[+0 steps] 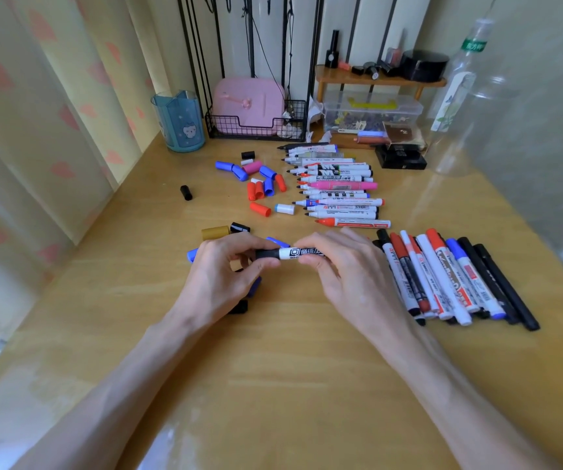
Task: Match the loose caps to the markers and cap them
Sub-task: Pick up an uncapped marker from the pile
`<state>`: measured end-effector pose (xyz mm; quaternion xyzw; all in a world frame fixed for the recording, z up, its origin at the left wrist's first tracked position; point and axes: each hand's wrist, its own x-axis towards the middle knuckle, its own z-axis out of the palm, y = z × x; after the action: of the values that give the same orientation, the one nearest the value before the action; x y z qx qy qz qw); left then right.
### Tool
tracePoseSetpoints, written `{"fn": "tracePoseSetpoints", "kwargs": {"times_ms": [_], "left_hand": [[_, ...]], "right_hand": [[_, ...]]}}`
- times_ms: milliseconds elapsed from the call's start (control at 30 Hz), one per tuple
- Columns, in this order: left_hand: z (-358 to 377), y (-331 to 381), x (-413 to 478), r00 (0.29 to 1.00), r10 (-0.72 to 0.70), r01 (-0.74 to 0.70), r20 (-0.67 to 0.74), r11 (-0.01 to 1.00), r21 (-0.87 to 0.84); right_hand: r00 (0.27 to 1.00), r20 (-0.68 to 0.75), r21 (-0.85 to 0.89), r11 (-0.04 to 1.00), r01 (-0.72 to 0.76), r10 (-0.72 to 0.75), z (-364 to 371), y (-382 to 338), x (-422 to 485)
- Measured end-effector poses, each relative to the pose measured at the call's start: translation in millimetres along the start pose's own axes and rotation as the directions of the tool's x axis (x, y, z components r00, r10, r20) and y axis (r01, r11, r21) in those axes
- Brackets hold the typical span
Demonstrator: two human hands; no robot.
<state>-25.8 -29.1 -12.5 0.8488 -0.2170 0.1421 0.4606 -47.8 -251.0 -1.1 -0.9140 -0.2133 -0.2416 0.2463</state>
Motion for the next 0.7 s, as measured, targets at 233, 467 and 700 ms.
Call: {"fn": "tracePoseSetpoints", "kwargs": {"times_ms": [233,467,700], "left_hand": [[0.1,2.4,0.0,0.996,0.033,-0.036,0.084,0.999,0.033],[-1.3,-3.9,2.1,0.996,-0.019,0.009,0.086,0.994,0.111],[3.5,-10.5,1.2,0.995,-0.071,0.07,0.066,0.997,0.009]], "right_hand": [[0.998,0.065,0.08,0.996,-0.025,0.02,-2.4,13.5,1.9],[0.999,0.034,0.024,1.0,-0.013,0.012,1.2,17.6,2.0],[1.0,-0.023,0.055,0.998,-0.005,0.007,9.9,18.5,-0.3]]}}
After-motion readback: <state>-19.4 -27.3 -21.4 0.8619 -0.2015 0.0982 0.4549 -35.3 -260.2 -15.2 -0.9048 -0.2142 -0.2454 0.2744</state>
